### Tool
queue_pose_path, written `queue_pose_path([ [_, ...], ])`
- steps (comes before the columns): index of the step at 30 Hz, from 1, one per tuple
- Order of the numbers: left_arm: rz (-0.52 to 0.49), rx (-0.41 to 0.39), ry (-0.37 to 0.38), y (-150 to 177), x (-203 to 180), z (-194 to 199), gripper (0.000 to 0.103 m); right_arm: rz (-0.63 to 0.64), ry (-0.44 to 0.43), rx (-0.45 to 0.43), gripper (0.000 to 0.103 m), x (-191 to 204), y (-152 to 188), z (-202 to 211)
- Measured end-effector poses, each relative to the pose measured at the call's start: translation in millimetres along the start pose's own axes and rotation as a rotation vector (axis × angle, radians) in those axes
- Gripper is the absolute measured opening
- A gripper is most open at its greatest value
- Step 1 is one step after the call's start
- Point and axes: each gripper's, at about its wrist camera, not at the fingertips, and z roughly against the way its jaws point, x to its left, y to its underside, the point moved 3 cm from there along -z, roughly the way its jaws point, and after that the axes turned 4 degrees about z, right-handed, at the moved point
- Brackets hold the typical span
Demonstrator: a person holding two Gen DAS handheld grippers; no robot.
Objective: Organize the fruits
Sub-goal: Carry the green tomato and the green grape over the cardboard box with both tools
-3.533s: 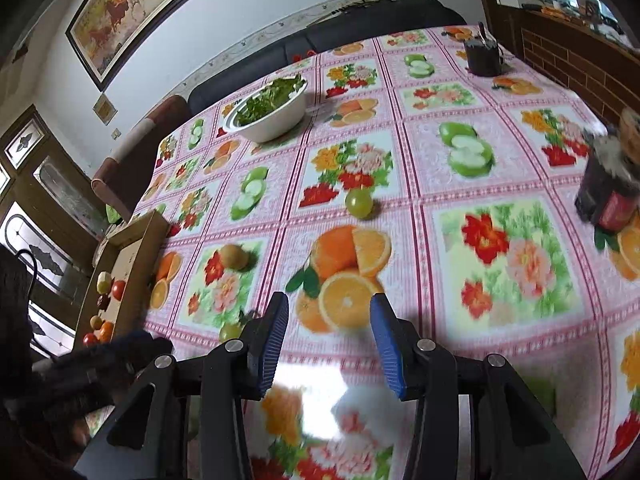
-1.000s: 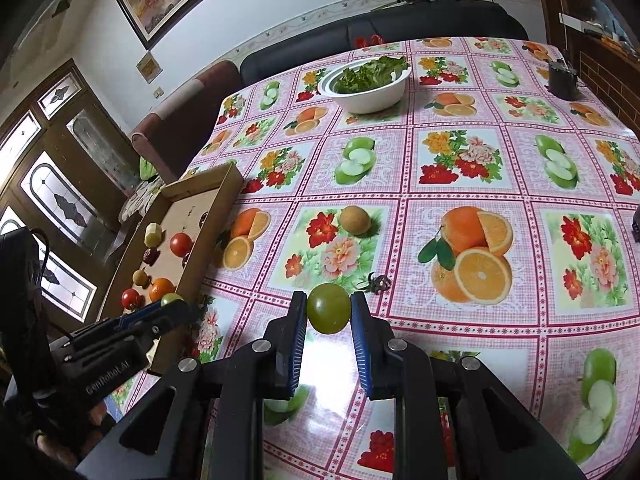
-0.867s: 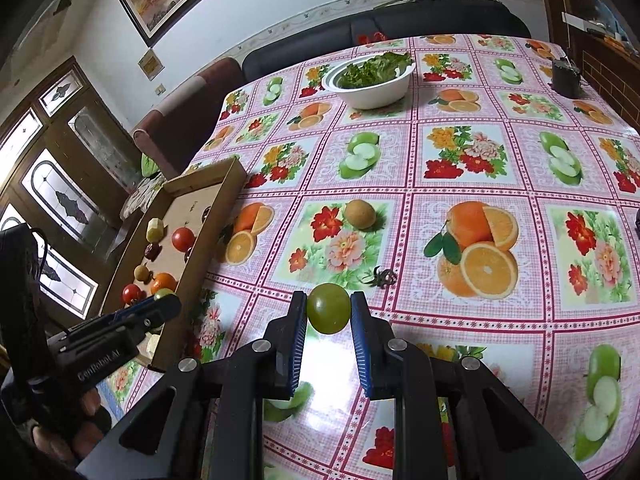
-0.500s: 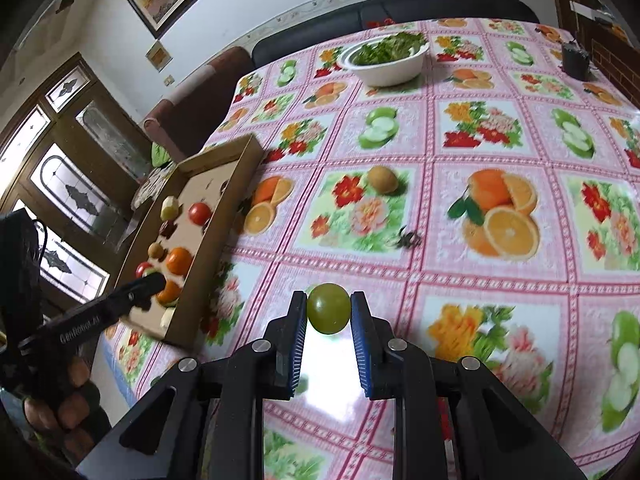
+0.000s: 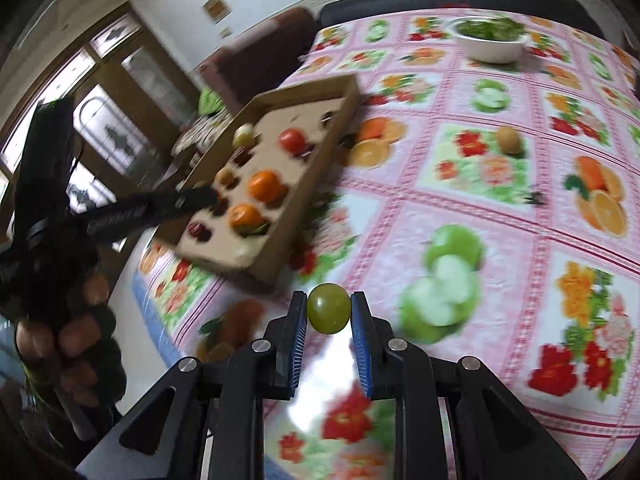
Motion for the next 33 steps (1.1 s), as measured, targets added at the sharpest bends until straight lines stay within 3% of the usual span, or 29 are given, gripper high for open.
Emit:
queue_pose_path([
  [8, 0.023, 0.006, -0.009, -4.4, 9.1, -5.9, 0.02, 0.041, -0.005, -0.013, 0.022, 15.2, -19.2, -7.9],
  [20, 0.06, -0.005, -0.018, -30.7, 26.9, -15.3, 0.02, 0.022, 0.006, -0.096, 0.023, 2.6, -105.3, -25.3],
  [33, 0.105, -0.004, -0.031, -62.4, 43.7, -34.5, 0.02, 0.026, -0.023, -0.109, 0.024, 6.9, -173.3, -62.4],
])
